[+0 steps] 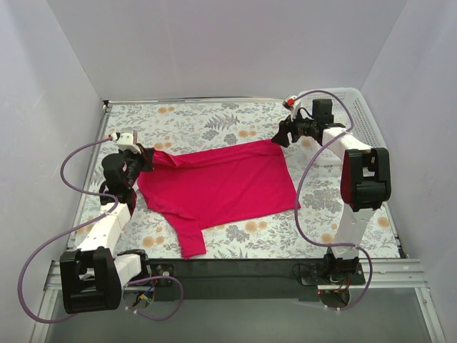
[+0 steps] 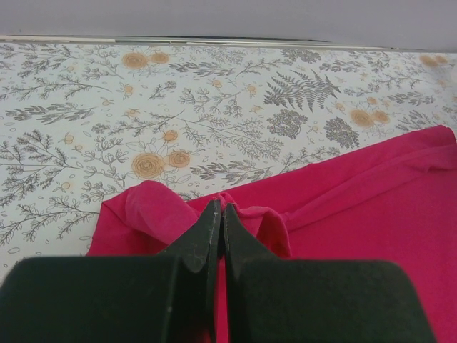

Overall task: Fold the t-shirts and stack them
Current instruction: Fold the tshirt

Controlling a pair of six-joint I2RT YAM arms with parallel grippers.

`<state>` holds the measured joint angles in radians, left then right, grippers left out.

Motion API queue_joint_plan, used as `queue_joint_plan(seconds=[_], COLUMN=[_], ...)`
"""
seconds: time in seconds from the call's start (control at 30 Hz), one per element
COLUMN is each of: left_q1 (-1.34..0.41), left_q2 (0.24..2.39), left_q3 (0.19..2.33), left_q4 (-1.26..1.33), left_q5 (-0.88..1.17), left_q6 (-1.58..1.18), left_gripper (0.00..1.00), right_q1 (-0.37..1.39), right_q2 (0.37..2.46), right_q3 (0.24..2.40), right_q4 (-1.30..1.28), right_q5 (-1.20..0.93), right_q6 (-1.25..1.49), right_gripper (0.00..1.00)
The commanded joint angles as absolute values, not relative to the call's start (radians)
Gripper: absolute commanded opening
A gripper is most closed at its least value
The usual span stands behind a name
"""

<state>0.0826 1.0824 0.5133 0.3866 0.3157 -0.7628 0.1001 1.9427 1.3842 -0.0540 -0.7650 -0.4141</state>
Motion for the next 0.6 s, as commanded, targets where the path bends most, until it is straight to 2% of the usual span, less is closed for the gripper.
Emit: queue_joint_plan(seconds=[0.0, 0.57], left_q1=[0.080, 0.071], left_q2=[1.043, 1.002], left_q3=[0.500, 0.494], left_q4=[0.377, 0.293], left_q5=[0.330, 0.328], left_q6=[-0.753, -0.736], left_gripper=[0.00, 0.00], right_q1=[0.097, 0.097], right_q2=[1.901, 1.893], right_q3=[1.370, 1.350], right_q4=[-0.057, -0.083], right_q5=[-0.792, -0.798], right_q6=[-0.399, -0.397], right_gripper=[0.64, 0.64])
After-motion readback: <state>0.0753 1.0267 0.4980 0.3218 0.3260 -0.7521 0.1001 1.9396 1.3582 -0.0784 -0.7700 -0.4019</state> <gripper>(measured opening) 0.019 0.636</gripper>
